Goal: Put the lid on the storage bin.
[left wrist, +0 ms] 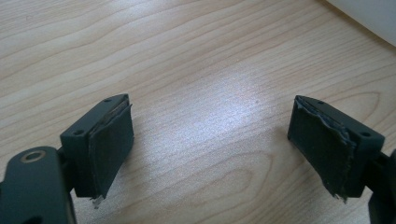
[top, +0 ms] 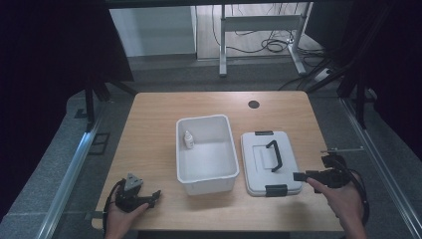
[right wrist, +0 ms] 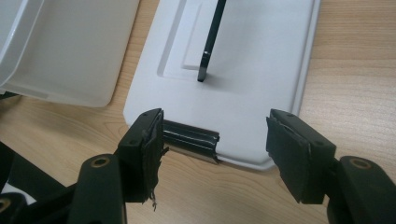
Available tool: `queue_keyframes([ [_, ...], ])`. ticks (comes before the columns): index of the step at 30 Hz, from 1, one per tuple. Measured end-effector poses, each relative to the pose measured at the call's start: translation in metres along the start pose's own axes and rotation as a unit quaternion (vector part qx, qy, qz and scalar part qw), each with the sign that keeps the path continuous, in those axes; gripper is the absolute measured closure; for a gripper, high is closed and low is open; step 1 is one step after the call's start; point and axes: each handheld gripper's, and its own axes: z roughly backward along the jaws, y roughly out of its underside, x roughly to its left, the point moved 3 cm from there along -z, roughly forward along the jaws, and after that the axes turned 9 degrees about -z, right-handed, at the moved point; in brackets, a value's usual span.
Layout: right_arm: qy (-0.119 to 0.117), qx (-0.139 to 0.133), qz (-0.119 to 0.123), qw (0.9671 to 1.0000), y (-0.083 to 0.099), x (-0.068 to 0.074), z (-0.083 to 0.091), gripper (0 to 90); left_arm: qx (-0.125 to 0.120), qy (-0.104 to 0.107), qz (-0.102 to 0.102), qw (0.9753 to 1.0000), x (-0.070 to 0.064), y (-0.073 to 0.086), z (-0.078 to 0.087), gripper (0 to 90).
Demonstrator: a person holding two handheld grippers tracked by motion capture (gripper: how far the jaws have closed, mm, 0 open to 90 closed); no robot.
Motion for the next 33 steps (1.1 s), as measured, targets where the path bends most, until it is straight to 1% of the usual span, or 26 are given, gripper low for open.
queue_keyframes([
  [6,0.000,0.012,-0.003,0.9999,-0.009,0.005,-0.003,37.5,0.000,0.001,-0.001,1.0000,0.000,0.000,0.000,14.3],
  [7,0.004,0.018,-0.001,0.9998,-0.017,0.010,-0.005,38.0,0.000,0.001,-0.002,1.0000,0.000,0.000,0.000,14.3],
  [9,0.004,0.025,0.000,0.9997,-0.024,0.016,-0.009,39.0,0.000,0.002,-0.003,1.0000,0.000,0.001,0.001,14.3],
  [10,0.004,0.025,0.000,0.9997,-0.024,0.016,-0.009,39.0,0.000,0.002,-0.003,1.0000,0.000,0.001,0.001,14.3],
  [11,0.005,0.032,0.004,0.9995,-0.031,0.021,-0.014,39.7,0.000,0.002,-0.003,1.0000,-0.001,0.001,0.001,14.2],
  [15,0.002,0.045,0.007,0.9990,-0.043,0.032,-0.024,40.6,0.000,0.003,-0.004,1.0000,-0.001,0.001,0.001,13.5],
  [18,0.006,0.057,0.005,0.9984,-0.049,0.036,-0.031,40.7,0.000,0.003,-0.004,1.0000,-0.001,0.001,0.001,13.4],
  [19,0.007,0.062,0.005,0.9980,-0.051,0.037,-0.034,40.9,0.000,0.004,-0.004,1.0000,-0.001,0.001,0.001,13.3],
  [21,0.006,0.070,-0.003,0.9975,-0.056,0.037,-0.039,41.9,0.000,0.004,-0.004,1.0000,-0.001,0.001,0.001,13.2],
  [23,0.005,0.073,-0.005,0.9973,-0.059,0.035,-0.043,42.2,0.000,0.005,-0.005,1.0000,-0.001,0.001,0.000,13.1],
  [26,0.016,0.082,-0.012,0.9965,-0.065,0.033,-0.047,44.0,0.000,0.004,-0.006,1.0000,-0.001,0.001,0.001,13.0],
  [33,0.026,0.098,-0.019,0.9947,-0.076,0.026,-0.055,48.6,0.000,0.005,-0.005,1.0000,-0.001,0.001,0.000,12.9],
])
